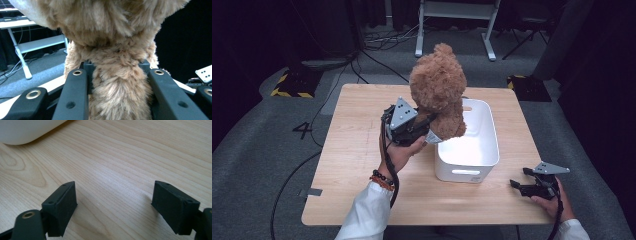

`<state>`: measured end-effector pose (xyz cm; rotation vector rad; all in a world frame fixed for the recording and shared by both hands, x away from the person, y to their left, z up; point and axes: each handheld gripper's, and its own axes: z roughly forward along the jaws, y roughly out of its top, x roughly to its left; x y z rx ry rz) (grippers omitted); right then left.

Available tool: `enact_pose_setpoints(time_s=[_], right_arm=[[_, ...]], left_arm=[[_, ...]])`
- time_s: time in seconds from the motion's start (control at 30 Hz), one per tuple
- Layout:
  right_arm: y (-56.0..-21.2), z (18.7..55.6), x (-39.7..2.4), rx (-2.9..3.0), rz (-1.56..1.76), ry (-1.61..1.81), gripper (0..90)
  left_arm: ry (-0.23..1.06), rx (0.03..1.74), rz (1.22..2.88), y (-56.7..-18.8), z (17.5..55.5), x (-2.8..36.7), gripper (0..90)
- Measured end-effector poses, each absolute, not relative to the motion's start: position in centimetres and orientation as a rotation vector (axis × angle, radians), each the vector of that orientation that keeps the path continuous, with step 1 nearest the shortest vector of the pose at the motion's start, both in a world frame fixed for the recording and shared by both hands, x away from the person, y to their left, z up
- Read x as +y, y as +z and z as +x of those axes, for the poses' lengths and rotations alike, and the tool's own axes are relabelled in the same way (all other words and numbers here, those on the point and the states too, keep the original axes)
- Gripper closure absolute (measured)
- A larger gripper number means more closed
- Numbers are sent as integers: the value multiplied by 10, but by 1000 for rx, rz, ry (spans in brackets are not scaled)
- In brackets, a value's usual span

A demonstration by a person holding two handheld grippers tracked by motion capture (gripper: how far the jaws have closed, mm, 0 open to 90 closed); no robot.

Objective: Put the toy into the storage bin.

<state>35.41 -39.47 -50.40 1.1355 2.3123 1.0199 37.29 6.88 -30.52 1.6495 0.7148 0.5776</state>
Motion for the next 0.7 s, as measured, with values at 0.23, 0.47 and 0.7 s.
enact_pose_setpoints(time_s=[0.23, 0.47, 0.7], right_arm=[[-504, 354, -395, 2312, 1136, 1020, 196], [-504, 354, -395, 2313, 1136, 1020, 196], [-504, 354, -395, 2312, 1136, 1020, 196]], left_arm=[[584, 687, 1674, -300, 375, 54, 658], [584, 667, 1677, -289, 375, 46, 658], [561, 635, 1701, -290, 377, 27, 658]])
